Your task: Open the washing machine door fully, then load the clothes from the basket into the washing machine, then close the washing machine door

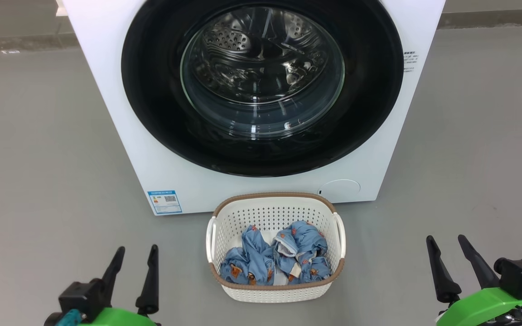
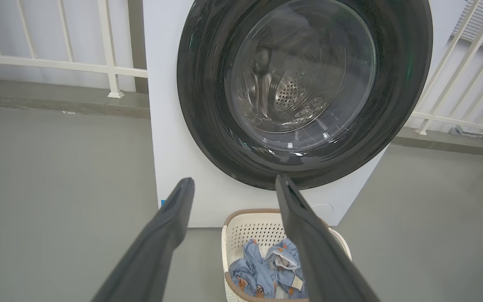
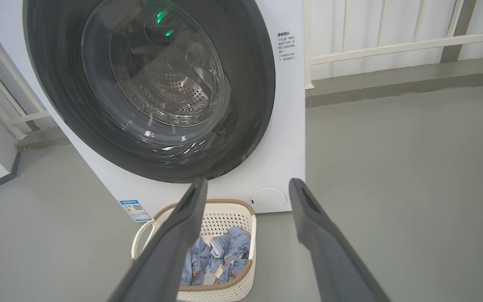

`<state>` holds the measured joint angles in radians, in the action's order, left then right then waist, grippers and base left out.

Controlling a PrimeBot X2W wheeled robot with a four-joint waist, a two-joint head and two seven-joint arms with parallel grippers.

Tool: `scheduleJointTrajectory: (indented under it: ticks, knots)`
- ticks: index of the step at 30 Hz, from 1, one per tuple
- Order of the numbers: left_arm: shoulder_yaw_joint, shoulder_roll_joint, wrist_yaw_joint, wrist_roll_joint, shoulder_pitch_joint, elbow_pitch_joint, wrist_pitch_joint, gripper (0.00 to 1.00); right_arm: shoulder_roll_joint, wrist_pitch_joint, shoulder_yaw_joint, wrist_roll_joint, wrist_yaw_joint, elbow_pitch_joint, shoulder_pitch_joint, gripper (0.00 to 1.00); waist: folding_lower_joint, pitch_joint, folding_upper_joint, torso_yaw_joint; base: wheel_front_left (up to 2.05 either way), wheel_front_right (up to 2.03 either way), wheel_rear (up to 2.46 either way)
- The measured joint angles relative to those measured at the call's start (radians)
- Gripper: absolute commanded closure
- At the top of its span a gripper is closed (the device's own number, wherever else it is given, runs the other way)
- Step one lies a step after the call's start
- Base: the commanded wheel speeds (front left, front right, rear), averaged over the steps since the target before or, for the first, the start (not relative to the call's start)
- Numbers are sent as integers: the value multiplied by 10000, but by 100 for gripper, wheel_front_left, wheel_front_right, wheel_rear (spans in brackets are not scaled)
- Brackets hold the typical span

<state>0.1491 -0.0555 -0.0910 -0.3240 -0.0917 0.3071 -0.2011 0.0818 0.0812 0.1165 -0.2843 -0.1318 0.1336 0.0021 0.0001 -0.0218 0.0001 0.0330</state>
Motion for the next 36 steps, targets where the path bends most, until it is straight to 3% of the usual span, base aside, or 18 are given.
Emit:
scheduleJointTrajectory:
  ticks: [17,36]
  knots:
    - [213,-2,104,1816,-187,410,-485,0,38,267,-50,2036,0,-307,81,0,0,-63,0,77,0,0,0]
    - [186,10,161,1695,-208,660,-485,0,54,355,-58,2027,0,-203,202,0,-1,-97,0,72,0,0,0]
